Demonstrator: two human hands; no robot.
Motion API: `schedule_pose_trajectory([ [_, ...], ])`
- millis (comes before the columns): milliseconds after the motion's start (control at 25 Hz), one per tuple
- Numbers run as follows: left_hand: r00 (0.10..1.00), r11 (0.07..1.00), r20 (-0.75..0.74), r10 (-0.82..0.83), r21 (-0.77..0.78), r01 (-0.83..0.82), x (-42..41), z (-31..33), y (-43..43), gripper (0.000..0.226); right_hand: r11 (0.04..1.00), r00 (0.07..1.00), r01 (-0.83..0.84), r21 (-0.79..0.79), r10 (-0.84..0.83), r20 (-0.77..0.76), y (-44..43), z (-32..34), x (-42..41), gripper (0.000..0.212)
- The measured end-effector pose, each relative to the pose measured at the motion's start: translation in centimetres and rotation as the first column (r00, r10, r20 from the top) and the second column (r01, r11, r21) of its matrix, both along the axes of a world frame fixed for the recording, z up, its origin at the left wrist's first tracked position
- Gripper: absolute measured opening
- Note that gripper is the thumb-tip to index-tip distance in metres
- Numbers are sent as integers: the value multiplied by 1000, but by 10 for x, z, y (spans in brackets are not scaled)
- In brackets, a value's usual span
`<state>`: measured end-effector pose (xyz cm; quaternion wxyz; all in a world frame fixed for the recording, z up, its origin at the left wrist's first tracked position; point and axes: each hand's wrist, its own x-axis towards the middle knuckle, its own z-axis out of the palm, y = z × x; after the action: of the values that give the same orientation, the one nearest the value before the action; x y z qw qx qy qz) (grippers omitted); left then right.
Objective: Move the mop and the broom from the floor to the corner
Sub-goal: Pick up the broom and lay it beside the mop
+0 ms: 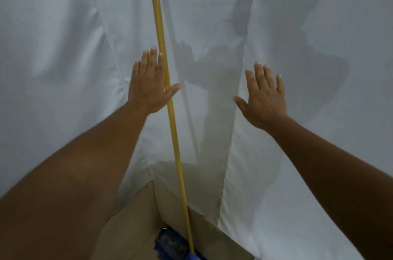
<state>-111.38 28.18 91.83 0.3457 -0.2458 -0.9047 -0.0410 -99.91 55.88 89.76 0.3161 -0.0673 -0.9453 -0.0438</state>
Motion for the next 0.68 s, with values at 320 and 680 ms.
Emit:
schedule_pose_trajectory([
  [320,951,991,-280,129,-8,-137,100,105,-64,89,983,985,40,177,-9,-175,4,94,80,75],
  [680,916,995,-390,92,8,-97,172,160,-103,88,952,957,112,286,-26,-288,-48,160,159,74],
])
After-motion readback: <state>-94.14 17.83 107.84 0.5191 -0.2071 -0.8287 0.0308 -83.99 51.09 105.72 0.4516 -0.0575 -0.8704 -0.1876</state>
